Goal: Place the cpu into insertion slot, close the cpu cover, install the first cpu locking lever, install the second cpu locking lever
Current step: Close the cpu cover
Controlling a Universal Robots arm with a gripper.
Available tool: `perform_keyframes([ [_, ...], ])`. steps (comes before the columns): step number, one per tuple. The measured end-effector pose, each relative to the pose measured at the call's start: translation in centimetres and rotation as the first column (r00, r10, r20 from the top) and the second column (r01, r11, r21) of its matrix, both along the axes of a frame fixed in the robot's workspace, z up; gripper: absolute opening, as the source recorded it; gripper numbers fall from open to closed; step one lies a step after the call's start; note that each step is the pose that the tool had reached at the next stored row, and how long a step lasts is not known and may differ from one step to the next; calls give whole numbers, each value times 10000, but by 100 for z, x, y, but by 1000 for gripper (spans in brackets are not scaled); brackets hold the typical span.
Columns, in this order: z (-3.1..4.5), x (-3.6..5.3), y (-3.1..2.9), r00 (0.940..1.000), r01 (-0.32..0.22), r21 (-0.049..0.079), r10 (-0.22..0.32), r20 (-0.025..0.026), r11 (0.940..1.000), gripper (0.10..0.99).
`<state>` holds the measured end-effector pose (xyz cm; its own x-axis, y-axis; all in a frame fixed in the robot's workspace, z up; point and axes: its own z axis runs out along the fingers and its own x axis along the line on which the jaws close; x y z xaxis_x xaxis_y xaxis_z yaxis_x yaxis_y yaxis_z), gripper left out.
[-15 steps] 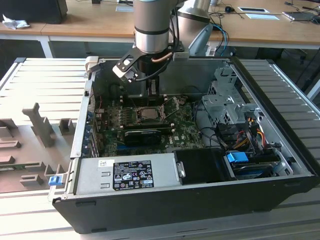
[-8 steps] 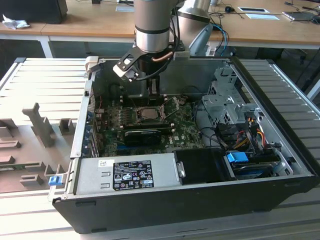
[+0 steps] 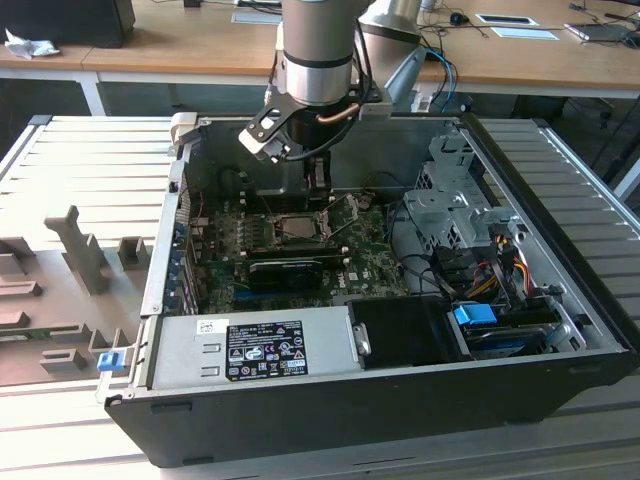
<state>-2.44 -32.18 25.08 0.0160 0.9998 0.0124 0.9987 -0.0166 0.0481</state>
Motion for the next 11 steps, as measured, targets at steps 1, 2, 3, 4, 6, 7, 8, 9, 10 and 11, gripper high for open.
perform_keyframes([
  [1, 6, 0, 0, 10000, 0, 1, 0, 1, 10000, 106],
  [2, 15, 0, 0, 10000, -1, 1, 1, 1, 10000, 106],
  [3, 23, 0, 0, 10000, 0, 1, 0, 0, 10000, 106],
  [4, 41, 0, 0, 10000, 0, 1, 0, 1, 10000, 106],
  [6, 55, 0, 0, 10000, 0, 1, 0, 1, 10000, 106],
  [7, 61, 0, 0, 10000, -1, 1, 1, 0, 10000, 106],
  [8, 66, 0, 0, 10000, -1, 1, 1, 1, 10000, 106],
  [9, 74, 0, 0, 10000, -1, 1, 1, 1, 10000, 106],
  [10, 79, 0, 0, 10000, -1, 2, 1, 2, 10000, 106],
  [11, 82, 0, 0, 10000, -1, 2, 1, 1, 10000, 106],
])
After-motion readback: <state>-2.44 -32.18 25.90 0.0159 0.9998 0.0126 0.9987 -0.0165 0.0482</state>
